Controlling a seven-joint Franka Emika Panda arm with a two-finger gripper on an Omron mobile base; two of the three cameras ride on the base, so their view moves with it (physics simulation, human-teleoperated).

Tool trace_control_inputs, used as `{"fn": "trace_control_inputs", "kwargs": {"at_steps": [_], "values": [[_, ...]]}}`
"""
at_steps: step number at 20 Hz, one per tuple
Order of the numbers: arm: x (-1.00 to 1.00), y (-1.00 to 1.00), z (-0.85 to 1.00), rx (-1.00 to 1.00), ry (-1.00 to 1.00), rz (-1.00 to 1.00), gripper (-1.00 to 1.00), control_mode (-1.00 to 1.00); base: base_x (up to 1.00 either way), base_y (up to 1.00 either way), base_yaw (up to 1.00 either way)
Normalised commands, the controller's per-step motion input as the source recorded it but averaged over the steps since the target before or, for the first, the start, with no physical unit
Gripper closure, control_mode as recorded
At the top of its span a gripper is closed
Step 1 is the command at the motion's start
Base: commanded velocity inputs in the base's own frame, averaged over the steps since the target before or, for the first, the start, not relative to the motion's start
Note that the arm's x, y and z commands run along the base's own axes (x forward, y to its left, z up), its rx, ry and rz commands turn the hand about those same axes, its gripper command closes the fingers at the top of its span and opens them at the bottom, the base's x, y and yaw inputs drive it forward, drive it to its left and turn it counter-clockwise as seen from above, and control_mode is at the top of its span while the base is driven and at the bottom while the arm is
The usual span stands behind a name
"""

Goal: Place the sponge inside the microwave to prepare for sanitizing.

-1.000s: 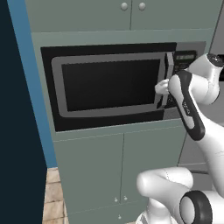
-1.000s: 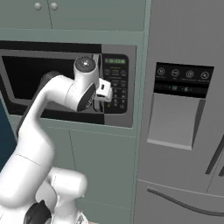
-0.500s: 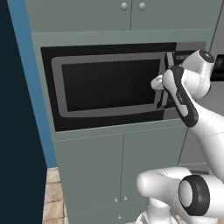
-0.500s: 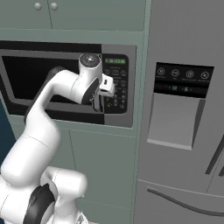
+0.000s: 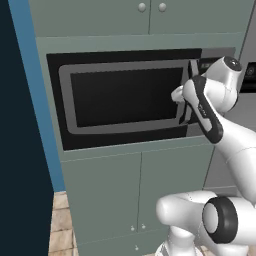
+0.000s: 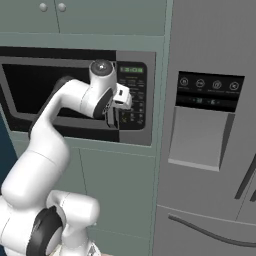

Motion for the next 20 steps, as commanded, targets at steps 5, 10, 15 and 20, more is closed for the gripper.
{"fn": "trace_control_inputs", "kwargs": {"at_steps": [5,10,15,20], "values": [[0.32,-0.03,-0.02,-0.08,-0.03,0.00,-1.00,-1.00,0.00,0.00,0.00],[0.27,-0.19,-0.02,-0.09,0.00,0.00,-1.00,-1.00,0.00,0.00,0.00],[0.22,-0.12,-0.04,-0.09,0.00,-0.03,-1.00,-1.00,0.00,0.00,0.00],[0.35,-0.03,-0.14,-0.07,0.00,-0.07,-1.00,-1.00,0.00,0.00,0.00]]}}
